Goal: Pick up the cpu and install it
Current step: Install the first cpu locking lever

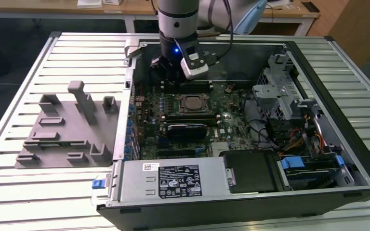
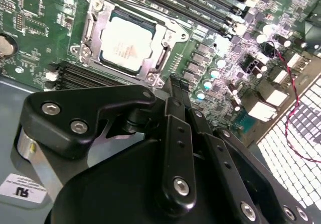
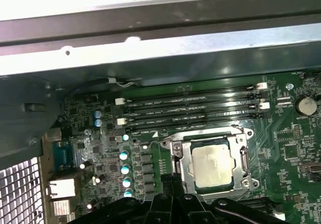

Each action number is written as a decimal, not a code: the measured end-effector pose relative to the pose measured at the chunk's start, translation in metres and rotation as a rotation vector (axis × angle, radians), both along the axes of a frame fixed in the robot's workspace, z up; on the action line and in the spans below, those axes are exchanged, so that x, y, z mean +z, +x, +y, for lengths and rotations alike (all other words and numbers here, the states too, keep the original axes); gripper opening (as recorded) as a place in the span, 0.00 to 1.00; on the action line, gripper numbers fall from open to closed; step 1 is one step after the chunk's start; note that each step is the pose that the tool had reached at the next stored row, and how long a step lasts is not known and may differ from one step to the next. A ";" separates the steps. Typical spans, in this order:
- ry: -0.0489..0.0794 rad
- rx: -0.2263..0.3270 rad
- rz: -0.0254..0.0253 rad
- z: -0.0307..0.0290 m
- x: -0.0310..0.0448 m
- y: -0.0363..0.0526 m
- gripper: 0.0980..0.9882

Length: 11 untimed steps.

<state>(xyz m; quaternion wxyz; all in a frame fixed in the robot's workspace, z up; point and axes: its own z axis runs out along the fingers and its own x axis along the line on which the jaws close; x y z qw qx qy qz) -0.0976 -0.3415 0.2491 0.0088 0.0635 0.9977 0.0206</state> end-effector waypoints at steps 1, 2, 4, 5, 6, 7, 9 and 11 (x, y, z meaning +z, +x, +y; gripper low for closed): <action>0.000 0.000 0.0001 0.0000 0.0000 -0.0012 0.01; 0.000 0.000 0.0000 0.0000 0.0000 -0.0025 0.01; 0.000 0.000 -0.0001 0.0000 0.0000 -0.0052 0.01; 0.000 0.000 0.0000 0.0000 0.0000 -0.0065 0.01; 0.000 0.000 0.0000 0.0000 0.0000 -0.0077 0.01; 0.000 0.000 0.0000 -0.0001 0.0000 -0.0088 0.01; 0.000 0.000 0.0000 -0.0001 0.0000 -0.0106 0.01; 0.000 0.000 -0.0001 -0.0002 0.0000 -0.0124 0.01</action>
